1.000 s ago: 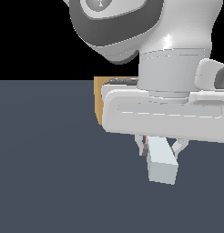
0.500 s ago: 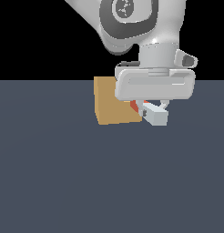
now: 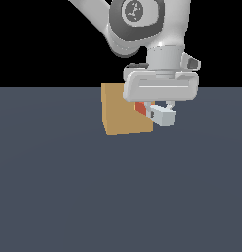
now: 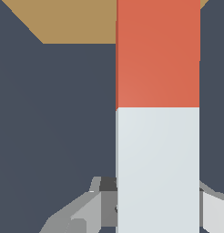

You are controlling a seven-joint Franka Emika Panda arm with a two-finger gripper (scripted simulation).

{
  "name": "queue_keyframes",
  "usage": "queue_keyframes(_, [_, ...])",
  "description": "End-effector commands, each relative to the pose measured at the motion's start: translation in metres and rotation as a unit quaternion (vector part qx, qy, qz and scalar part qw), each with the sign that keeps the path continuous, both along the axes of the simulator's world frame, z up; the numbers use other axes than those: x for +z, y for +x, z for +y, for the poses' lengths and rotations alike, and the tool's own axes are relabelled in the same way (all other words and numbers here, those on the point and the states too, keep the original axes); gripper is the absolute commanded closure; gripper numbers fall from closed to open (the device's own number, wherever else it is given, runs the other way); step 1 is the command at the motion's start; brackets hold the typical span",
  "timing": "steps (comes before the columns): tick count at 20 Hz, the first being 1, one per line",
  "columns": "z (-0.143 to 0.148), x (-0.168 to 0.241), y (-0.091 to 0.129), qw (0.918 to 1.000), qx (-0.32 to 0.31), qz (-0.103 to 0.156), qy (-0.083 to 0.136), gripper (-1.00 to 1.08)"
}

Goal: Insert the peg into the horizontal hole in a box.

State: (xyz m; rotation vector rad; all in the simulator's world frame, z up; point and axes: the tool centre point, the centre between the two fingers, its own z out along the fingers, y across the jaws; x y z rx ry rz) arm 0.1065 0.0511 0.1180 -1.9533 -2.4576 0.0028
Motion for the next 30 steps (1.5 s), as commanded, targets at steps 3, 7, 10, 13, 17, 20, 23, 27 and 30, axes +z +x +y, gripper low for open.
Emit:
queue_keyframes(3, [-0.001, 0.003, 0.001, 1.0, 0.001, -0.002, 0.0, 1.08])
queue_keyframes(7, [-0.001, 0.002, 0.0, 1.0, 0.001, -0.001, -0.001, 1.08])
queue_keyframes(10, [0.005, 0.002, -0.002, 1.0, 0.001, -0.001, -0.001, 1.08])
queue_keyframes(13, [0.021, 0.002, -0.006, 1.0, 0.001, -0.001, 0.0, 1.08])
queue_keyframes(17, [0.054, 0.002, -0.014, 1.0, 0.001, -0.001, 0.0, 1.08])
queue_keyframes(20, [0.08, 0.003, -0.02, 1.0, 0.001, -0.002, 0.0, 1.08])
queue_keyframes(23, [0.098, 0.003, -0.024, 1.0, 0.001, -0.002, 0.0, 1.08])
queue_keyframes(27, [0.108, 0.003, -0.026, 1.0, 0.002, -0.002, 0.0, 1.08])
queue_keyframes(30, [0.108, 0.003, -0.025, 1.0, 0.002, -0.002, 0.0, 1.08])
